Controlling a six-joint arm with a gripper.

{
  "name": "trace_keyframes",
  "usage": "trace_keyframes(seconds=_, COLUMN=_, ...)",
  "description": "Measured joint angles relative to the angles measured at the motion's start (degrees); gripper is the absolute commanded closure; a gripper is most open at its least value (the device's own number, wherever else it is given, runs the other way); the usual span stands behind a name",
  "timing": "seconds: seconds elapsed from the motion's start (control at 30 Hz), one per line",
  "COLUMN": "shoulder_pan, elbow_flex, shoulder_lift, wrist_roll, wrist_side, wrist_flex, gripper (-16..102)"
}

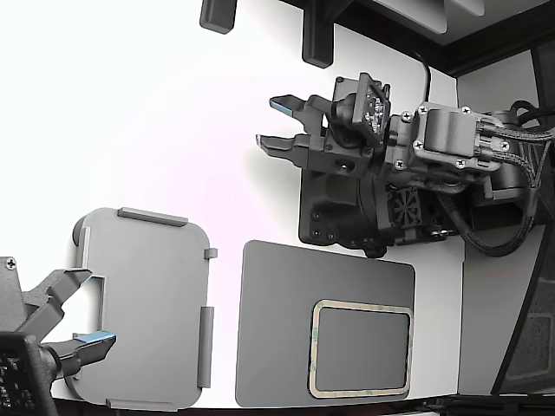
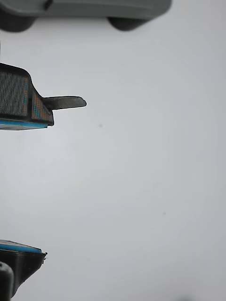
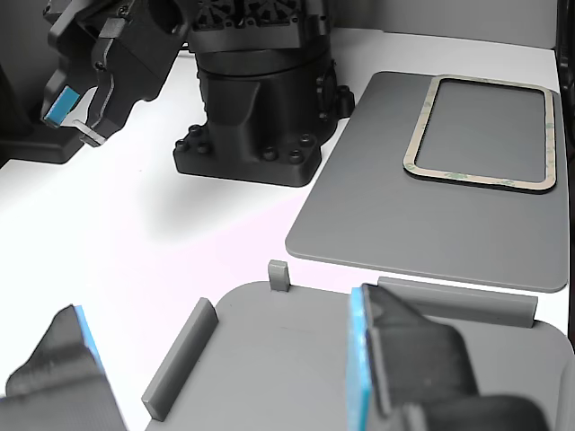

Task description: Move top rectangular frame to the holder.

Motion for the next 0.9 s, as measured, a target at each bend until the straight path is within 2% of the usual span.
trace_keyframes(seconds=0.9, shoulder_pan=0.00, elbow_flex=0.00, shoulder_lift=0.00, wrist_roll=0.44, wrist_side=0.53, wrist_flex=0.00, gripper=-14)
